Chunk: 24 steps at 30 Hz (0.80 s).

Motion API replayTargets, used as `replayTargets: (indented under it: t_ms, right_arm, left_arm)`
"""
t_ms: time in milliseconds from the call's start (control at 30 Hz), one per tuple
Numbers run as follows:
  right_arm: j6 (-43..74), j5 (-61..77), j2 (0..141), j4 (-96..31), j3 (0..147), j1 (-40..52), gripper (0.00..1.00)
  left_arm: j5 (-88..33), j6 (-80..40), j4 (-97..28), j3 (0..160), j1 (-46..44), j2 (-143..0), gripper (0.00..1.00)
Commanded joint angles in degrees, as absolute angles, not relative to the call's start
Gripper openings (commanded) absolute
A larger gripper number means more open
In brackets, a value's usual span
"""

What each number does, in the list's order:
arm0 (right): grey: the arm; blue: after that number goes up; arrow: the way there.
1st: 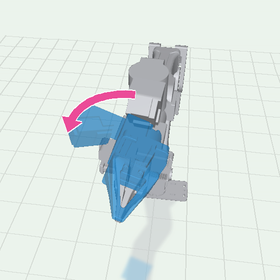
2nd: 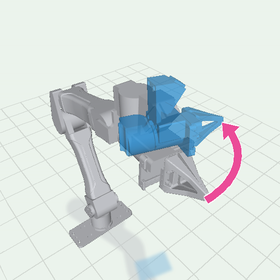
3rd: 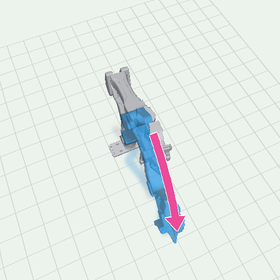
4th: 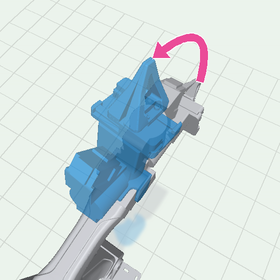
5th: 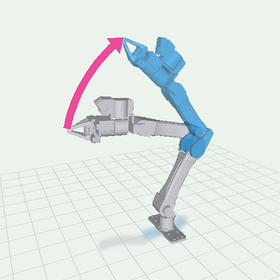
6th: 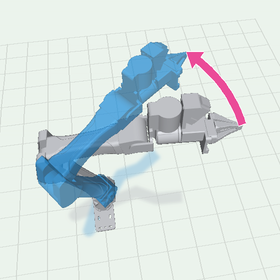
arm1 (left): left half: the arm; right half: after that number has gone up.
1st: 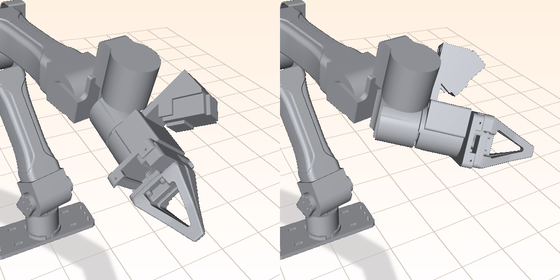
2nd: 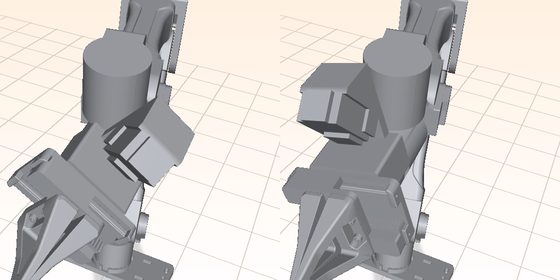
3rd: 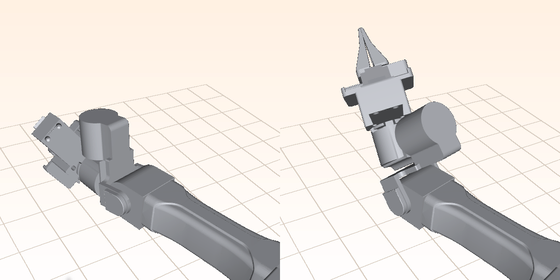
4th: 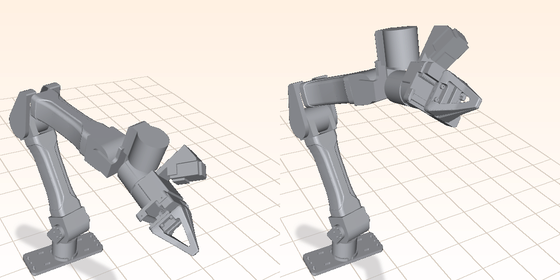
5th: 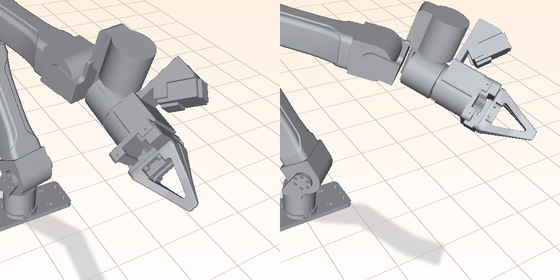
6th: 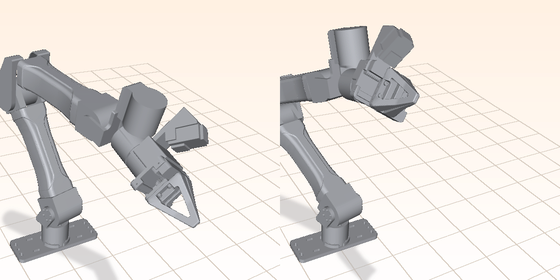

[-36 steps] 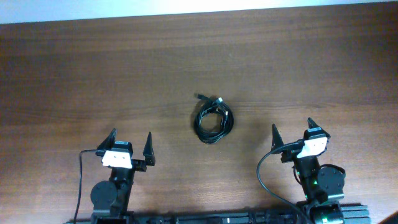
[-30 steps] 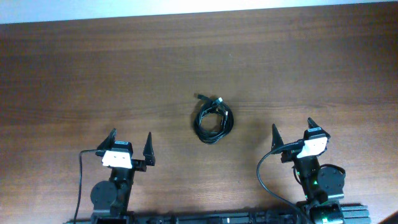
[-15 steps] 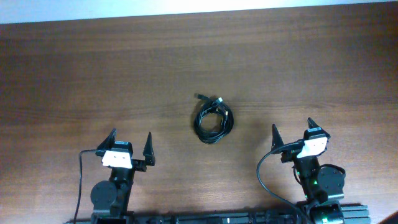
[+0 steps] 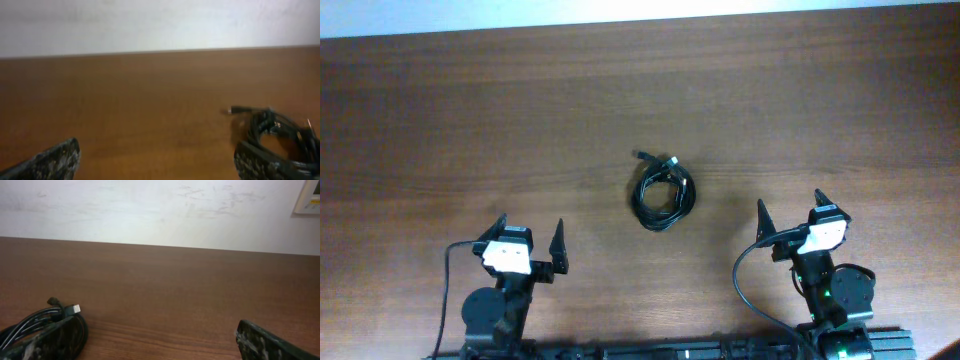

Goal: Untangle cables
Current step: 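Reach both grippers toward the black cable bundle and grasp it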

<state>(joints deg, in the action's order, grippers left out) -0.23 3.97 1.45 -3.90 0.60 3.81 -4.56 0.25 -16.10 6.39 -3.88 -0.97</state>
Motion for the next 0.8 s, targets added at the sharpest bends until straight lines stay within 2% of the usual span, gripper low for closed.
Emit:
replayTargets:
  t_ms: [0, 133, 233, 367, 467, 600, 633, 767]
  right_arm:
    - [-0.6, 3.6, 1.3, -4.3, 0.3, 4.1, 1.0]
    - [-0.6, 3.6, 1.3, -4.3, 0.3, 4.1, 1.0]
    - [-0.6, 3.6, 1.3, -4.3, 0.3, 4.1, 1.0]
    - [-0.6, 3.6, 1.3, -4.3, 0.3, 4.1, 0.99]
    - [-0.6, 3.6, 1.4, -4.3, 0.3, 4.1, 1.0]
    - [-0.6, 3.6, 1.4, -4.3, 0.3, 4.1, 1.0]
    - [-0.6, 3.6, 1.4, -4.3, 0.3, 4.1, 0.99]
    - [-0.6, 3.6, 1.4, -4.3, 0.3, 4.1, 1.0]
  left_arm:
    - [-5.2, 0.7, -21.2, 13.7, -3.6, -5.2, 0.99]
    - [-5.7, 0.7, -23.3, 22.1, -3.6, -17.8, 0.99]
    - [-10.7, -0.8, -25.4, 30.2, -3.6, -34.5, 0.99]
    - [-15.5, -0.8, -29.8, 37.7, -3.7, -49.8, 0.99]
    - [-16.5, -0.8, -37.0, 42.0, -3.7, -56.3, 0.99]
    - [-29.0, -2.3, -29.9, 42.0, -3.7, -58.8, 0.99]
    - [-29.1, -8.3, -26.0, 42.0, -4.1, -60.6, 0.99]
    - [-13.0, -8.9, -24.5, 43.5, -15.9, -74.6, 0.99]
